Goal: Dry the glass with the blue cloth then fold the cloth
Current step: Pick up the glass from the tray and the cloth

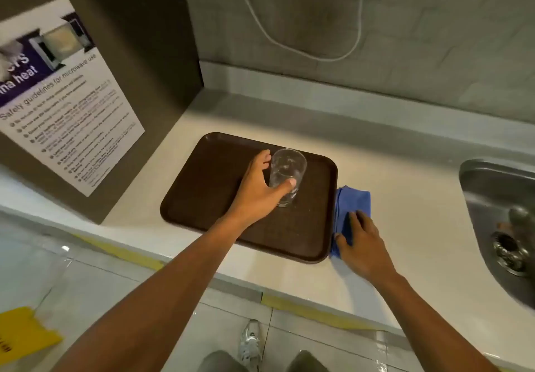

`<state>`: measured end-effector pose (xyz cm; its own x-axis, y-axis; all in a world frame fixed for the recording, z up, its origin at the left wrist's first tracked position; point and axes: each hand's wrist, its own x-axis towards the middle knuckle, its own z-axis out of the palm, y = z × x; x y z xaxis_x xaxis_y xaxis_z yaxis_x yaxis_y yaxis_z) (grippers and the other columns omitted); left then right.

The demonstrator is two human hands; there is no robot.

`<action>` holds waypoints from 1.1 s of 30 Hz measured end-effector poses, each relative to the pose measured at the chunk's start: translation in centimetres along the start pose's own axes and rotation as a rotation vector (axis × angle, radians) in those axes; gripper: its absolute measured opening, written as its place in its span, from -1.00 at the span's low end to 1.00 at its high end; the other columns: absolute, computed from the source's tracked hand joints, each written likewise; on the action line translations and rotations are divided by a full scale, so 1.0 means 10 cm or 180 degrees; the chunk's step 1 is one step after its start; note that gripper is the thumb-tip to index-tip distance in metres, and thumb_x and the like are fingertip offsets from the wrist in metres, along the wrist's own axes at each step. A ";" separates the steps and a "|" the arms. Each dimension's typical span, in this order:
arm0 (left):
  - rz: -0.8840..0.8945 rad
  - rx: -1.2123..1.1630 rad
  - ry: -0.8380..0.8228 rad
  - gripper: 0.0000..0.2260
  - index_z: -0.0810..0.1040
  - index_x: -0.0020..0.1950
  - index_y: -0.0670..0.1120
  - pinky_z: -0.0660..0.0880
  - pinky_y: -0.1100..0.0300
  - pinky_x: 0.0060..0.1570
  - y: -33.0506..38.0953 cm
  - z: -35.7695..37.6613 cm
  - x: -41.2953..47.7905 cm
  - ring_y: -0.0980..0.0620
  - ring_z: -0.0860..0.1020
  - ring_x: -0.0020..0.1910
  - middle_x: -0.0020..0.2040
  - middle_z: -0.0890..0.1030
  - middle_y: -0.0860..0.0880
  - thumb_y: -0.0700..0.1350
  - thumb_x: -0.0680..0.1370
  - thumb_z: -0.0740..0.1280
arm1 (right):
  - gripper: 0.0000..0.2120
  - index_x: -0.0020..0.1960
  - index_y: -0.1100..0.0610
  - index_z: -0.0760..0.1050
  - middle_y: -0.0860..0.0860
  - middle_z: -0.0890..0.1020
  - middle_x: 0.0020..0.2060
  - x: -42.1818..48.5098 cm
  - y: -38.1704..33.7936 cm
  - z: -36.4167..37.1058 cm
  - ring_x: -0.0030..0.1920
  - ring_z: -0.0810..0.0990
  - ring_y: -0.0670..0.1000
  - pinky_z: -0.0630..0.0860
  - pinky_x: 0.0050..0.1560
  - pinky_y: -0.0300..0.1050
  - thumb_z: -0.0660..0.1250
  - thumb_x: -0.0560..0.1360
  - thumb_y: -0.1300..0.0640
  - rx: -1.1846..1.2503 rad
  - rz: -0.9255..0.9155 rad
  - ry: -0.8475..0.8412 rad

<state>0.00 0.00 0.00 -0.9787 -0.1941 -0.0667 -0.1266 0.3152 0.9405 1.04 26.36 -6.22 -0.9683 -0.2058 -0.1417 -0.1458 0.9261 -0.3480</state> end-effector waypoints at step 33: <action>-0.1642 -0.2395 0.0147 -0.52 0.53 0.35 -0.03 0.58 -0.03 0.08 -0.09 0.47 -0.19 -0.12 0.66 0.17 0.22 0.67 -0.15 0.14 0.49 0.39 | -0.67 0.23 -0.12 0.49 -0.03 0.67 -0.11 0.35 -0.16 -0.72 -0.18 0.65 -0.04 0.55 -0.17 -0.29 0.11 0.66 0.24 0.2574 -0.0113 -0.0174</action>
<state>1.22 4.51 -2.25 -0.8205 -0.1848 -0.5409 -0.3919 -0.5069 0.7678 -3.57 26.41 0.52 -0.9515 -0.2651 -0.1559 0.0358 0.4078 -0.9124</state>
